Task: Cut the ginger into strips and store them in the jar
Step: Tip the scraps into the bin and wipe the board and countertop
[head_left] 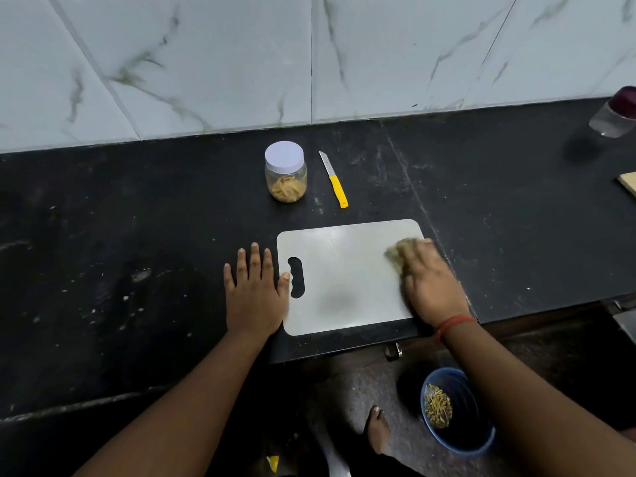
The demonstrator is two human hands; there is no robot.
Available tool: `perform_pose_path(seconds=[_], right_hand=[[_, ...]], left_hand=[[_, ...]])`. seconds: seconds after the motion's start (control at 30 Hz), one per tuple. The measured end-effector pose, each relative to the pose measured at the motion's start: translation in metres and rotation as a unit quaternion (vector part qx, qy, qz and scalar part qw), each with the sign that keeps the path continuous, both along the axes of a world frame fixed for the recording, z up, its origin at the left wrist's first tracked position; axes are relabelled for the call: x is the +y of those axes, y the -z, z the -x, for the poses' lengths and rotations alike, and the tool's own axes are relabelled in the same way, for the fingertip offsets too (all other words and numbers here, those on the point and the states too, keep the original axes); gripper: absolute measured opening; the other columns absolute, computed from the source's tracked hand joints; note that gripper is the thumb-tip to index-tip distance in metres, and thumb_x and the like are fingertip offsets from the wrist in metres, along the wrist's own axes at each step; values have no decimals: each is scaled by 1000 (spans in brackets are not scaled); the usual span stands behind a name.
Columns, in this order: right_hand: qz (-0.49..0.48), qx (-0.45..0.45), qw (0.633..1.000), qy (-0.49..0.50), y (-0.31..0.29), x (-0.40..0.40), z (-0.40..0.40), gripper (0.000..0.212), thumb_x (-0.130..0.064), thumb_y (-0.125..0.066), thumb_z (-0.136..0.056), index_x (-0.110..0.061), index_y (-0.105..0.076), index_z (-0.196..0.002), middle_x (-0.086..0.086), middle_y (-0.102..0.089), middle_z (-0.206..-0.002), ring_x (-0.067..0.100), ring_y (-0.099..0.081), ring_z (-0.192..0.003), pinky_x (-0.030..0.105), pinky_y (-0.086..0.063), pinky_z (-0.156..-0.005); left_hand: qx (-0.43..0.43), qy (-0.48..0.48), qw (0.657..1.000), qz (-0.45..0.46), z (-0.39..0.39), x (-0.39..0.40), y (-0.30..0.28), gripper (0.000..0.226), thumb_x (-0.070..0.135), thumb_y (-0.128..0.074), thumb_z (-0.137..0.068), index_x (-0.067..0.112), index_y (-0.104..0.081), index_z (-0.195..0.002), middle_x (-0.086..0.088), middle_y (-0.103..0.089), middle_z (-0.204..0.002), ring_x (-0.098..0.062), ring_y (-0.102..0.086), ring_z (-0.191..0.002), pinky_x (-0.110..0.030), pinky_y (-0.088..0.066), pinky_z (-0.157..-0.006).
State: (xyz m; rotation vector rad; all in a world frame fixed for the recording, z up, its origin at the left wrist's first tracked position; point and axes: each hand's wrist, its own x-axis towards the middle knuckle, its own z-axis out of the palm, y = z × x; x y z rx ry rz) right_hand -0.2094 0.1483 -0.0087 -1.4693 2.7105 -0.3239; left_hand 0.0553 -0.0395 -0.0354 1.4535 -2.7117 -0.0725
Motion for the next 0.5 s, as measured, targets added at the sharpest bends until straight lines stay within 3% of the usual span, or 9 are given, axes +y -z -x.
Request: perform_pose_path(seconds=[0.07, 0.1, 0.2, 0.23, 0.33, 0.37, 0.47, 0.5], right_hand=[[1, -4, 989, 145, 0, -9, 11, 62, -16, -30, -86, -6, -32, -147, 21, -23, -154, 41, -15, -143, 44, -13, -120], [-10, 5, 993, 117, 0, -18, 2, 64, -18, -26, -85, -7, -32, -147, 22, -23, -154, 42, -14, -143, 45, -13, -120], [-41, 34, 986, -156, 7, -40, -11, 61, -22, -31, -88, -13, -31, -149, 14, -23, -156, 33, -17, -145, 40, -17, -120], [-38, 30, 986, -157, 1, -47, -4, 60, -20, -34, -90, -12, -31, -149, 14, -24, -156, 32, -18, -145, 39, -18, -120], [-1, 17, 998, 60, -13, -65, 14, 57, -7, -43, -90, -2, -34, -146, 26, -28, -151, 44, -20, -141, 44, -13, -120], [-6, 18, 999, 49, -13, -70, 8, 57, -6, -45, -89, 0, -35, -145, 27, -29, -150, 46, -21, -140, 44, -12, -120], [-21, 26, 989, -142, -4, -76, 7, 59, -12, -42, -89, -8, -35, -147, 18, -26, -155, 37, -19, -144, 35, -10, -120], [-11, 17, 993, -113, -5, -77, 16, 59, -13, -40, -89, -9, -35, -147, 17, -26, -155, 35, -19, -144, 35, -10, -120]], left_hand=[[-1, -1, 1000, -1, 1, 1, 0, 75, 56, -8, -101, 13, -32, -158, -11, -23, -167, -32, -15, -155, -55, -9, -124], [0, -2, 1000, -1, 1, 1, 1, 74, 55, -9, -101, 13, -32, -158, -11, -23, -167, -32, -15, -155, -56, -10, -124], [3, 1, 1000, -4, 0, 1, 1, 74, 54, -11, -101, 12, -33, -157, -12, -24, -166, -33, -16, -155, -56, -11, -124], [0, 0, 1000, -5, 0, 1, 1, 73, 54, -10, -101, 12, -32, -158, -11, -23, -167, -32, -15, -155, -56, -11, -124], [-4, -2, 1000, -10, 2, 1, -1, 74, 54, -7, -101, 14, -29, -159, -10, -19, -168, -30, -12, -156, -55, -7, -125], [-2, -3, 1000, -13, 2, 1, -1, 74, 55, -6, -100, 15, -27, -159, -9, -17, -168, -30, -10, -156, -54, -6, -125], [1, -3, 1000, -20, 0, 0, -1, 74, 55, -6, -100, 16, -26, -160, -8, -15, -169, -29, -9, -157, -53, -4, -125], [1, -4, 1000, -20, 0, -1, 0, 74, 55, -7, -101, 16, -27, -159, -8, -16, -169, -29, -10, -156, -54, -4, -125]])
